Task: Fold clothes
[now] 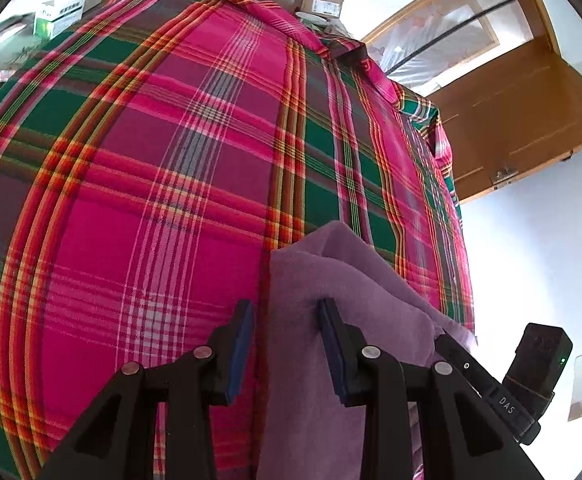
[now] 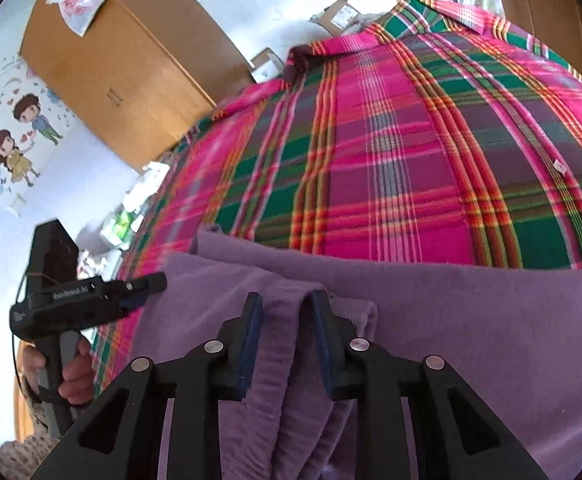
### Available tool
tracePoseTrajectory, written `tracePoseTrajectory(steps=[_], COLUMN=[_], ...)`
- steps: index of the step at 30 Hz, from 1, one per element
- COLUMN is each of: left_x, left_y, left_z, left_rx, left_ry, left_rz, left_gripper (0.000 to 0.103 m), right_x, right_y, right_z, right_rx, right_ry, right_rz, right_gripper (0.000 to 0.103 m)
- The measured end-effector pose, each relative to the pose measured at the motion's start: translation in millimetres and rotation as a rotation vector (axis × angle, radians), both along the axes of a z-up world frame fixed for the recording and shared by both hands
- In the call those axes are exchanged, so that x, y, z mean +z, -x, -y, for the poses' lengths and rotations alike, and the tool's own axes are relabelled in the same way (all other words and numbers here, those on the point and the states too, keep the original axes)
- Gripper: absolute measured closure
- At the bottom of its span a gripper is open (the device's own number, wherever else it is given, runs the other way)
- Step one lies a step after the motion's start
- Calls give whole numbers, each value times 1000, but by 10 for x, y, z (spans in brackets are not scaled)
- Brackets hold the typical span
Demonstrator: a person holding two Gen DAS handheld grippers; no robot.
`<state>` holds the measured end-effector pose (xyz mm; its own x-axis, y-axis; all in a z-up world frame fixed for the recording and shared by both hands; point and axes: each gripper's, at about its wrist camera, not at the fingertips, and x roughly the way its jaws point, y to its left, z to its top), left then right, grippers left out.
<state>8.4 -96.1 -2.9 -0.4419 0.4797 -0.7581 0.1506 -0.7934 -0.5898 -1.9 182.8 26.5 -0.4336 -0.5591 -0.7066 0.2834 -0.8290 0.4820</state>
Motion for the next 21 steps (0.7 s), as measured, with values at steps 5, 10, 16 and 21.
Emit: tracePoseTrajectory(steps=[5,10,16,21], left_x=[-2,-23,-30,-22], left_y=[27,45,46,37], left_z=[-17,8,5,17], left_rx=[-3,-6,-11,-12], left_ry=[1,-4,-11,-10], left_rz=[1,-2,-11,-14], left_gripper=[69,69,67,67], right_x=[-23,-76,-128,-126], right_y=[7,91,54,24], right_z=[46,66,-78,40], right_rx=[34,41,-32,-29], right_ry=[-7,54,103,16], right_rz=[11,18,8,-25], right_gripper=[77,93,97,97])
